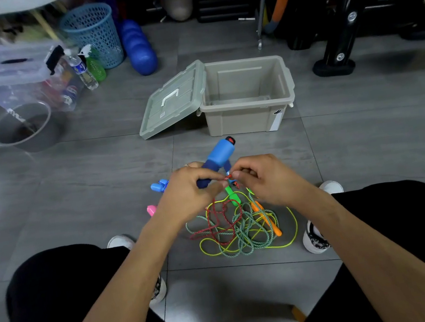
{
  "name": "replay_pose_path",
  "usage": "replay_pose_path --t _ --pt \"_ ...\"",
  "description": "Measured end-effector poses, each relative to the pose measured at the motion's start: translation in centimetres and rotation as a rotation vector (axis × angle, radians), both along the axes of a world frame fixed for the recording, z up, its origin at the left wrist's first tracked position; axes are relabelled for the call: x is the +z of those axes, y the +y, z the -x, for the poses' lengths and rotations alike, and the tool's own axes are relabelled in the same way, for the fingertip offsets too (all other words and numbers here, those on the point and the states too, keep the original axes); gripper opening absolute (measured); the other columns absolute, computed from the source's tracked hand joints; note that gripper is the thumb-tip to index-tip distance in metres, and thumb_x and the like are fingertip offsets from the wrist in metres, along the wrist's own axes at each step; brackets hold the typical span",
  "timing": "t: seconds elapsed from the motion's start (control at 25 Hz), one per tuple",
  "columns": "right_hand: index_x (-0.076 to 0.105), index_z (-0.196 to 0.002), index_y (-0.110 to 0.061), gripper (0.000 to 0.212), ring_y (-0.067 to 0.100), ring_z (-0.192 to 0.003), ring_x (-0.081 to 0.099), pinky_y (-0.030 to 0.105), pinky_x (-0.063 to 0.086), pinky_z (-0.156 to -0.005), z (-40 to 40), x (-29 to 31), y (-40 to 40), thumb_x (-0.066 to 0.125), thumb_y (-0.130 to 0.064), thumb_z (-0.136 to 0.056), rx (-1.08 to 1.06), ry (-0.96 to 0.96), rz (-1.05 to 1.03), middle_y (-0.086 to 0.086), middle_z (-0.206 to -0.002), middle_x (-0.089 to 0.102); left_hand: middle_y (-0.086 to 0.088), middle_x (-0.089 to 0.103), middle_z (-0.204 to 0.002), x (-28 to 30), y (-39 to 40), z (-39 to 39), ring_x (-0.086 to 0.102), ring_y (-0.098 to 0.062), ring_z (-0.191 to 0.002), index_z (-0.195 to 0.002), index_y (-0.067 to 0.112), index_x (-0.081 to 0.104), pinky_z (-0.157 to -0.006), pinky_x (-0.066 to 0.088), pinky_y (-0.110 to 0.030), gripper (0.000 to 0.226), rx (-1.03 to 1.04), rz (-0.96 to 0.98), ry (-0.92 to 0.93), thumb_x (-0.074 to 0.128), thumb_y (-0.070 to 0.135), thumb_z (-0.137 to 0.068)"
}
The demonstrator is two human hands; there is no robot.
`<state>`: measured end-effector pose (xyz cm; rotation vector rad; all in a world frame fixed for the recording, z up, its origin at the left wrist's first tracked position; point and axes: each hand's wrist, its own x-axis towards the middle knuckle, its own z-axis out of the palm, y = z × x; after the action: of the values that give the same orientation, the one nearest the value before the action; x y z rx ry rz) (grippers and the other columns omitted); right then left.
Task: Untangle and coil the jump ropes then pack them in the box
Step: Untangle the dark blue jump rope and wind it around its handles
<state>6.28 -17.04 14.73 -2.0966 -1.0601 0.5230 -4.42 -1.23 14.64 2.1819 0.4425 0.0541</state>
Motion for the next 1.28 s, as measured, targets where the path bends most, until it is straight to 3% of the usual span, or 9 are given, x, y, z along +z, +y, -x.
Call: replay_pose_path --t 0.16,0.32,0.48,0.6,0.72,0.84,1.04,1.16,1.28 --pt "0.063 -0.081 -0.012 0.019 0.005 -0.052 0.044 0.017 0.035 -0.05 -0.5 -0.3 -0.2 0.055 -0.025 -0.094 -0.025 0.03 0.101 -0.005 -0.06 0.054 -0.002 0.063 -0.093 0.1 1.5 -0.4 0.059 -0.018 -0.078 -0.085 0.02 0.074 -0.072 0.046 -0.028 0.006 0.275 -0.157 -0.087 0.068 0.019 -0.086" --pt "0.064 -0.08 -0.013 0.018 0.009 -0.054 0.05 0.024 0.041 -0.054 -1.3 0.0 -1.0 0.055 -0.024 -0.093 -0.114 -0.013 0.077 -0.001 -0.065 0.062 -0.005 0.069 -0.089 -0.9 3.7 -0.3 0.062 -0.023 -0.078 -0.081 0.021 0.069 -0.068 0.045 -0.027 0.01 0.525 -0.123 0.017 0.064 0.016 -0.088" --pt "0.067 -0.088 -0.011 0.016 0.011 -0.066 0.053 0.015 0.037 -0.057 -0.8 0.4 -0.6 0.055 -0.019 -0.094 -0.061 -0.059 -0.039 0.002 -0.07 0.064 -0.002 0.068 -0.107 -1.7 3.3 -0.2 0.062 -0.019 -0.087 -0.081 0.031 0.07 -0.078 0.046 -0.024 0.018 0.36 -0.093 0.284 0.067 0.013 -0.083" --pt "0.068 -0.09 -0.011 0.014 0.011 -0.067 0.052 0.019 0.038 -0.06 -0.5 0.1 -0.4 0.056 -0.019 -0.094 0.007 -0.043 -0.041 0.001 -0.07 0.062 0.002 0.062 -0.106 -0.7 1.4 -0.1 0.06 -0.014 -0.087 -0.097 0.028 0.074 -0.078 0.044 -0.022 0.021 0.139 0.005 0.092 0.076 0.019 -0.078" --pt "0.067 -0.088 -0.014 0.014 0.01 -0.058 0.048 0.022 0.038 -0.056 -0.3 0.2 -0.3 0.057 -0.02 -0.094 0.027 0.007 -0.082 0.001 -0.064 0.059 0.0 0.062 -0.091 -0.3 -0.1 0.0 0.057 -0.01 -0.074 -0.091 0.021 0.077 -0.067 0.042 -0.019 0.014 0.052 -0.01 -0.084 0.078 0.027 -0.078" --pt "0.068 -0.088 -0.014 0.014 0.003 -0.057 0.051 0.018 0.041 -0.057 -0.2 0.5 -0.5 0.056 -0.02 -0.094 0.013 0.077 -0.067 -0.005 -0.065 0.06 -0.003 0.062 -0.089 0.1 -0.3 -0.2 0.057 -0.015 -0.069 -0.088 0.019 0.077 -0.063 0.044 -0.025 0.008 0.117 0.009 -0.138 0.074 0.023 -0.082" --pt "0.063 -0.085 -0.02 0.02 0.014 -0.077 0.065 0.038 0.054 -0.077 -1.4 -0.7 -1.2 0.047 -0.018 -0.096 0.004 0.126 0.176 -0.005 -0.077 0.067 -0.007 0.064 -0.081 1.5 1.5 -0.3 0.053 -0.012 -0.066 -0.085 0.022 0.074 -0.064 0.045 -0.026 0.007 0.405 0.179 -0.284 0.068 0.018 -0.087" --pt "0.065 -0.09 -0.013 0.019 0.017 -0.075 0.06 0.034 0.051 -0.074 -1.4 -0.5 -1.3 0.047 -0.015 -0.097 0.001 0.032 0.168 -0.006 -0.074 0.06 -0.009 0.053 -0.067 0.4 3.4 0.0 0.043 -0.014 -0.057 -0.076 0.014 0.071 -0.056 0.039 -0.024 0.013 0.519 0.145 -0.131 0.068 0.02 -0.087" --pt "0.066 -0.091 -0.012 0.019 0.017 -0.072 0.062 0.03 0.048 -0.067 -1.2 0.5 -1.2 0.048 -0.016 -0.097 -0.051 -0.025 -0.037 -0.001 -0.07 0.061 -0.005 0.065 -0.085 -0.7 3.4 0.3 0.06 -0.019 -0.073 -0.086 0.019 0.073 -0.066 0.041 -0.019 0.005 0.4 0.062 0.212 0.072 0.016 -0.082"
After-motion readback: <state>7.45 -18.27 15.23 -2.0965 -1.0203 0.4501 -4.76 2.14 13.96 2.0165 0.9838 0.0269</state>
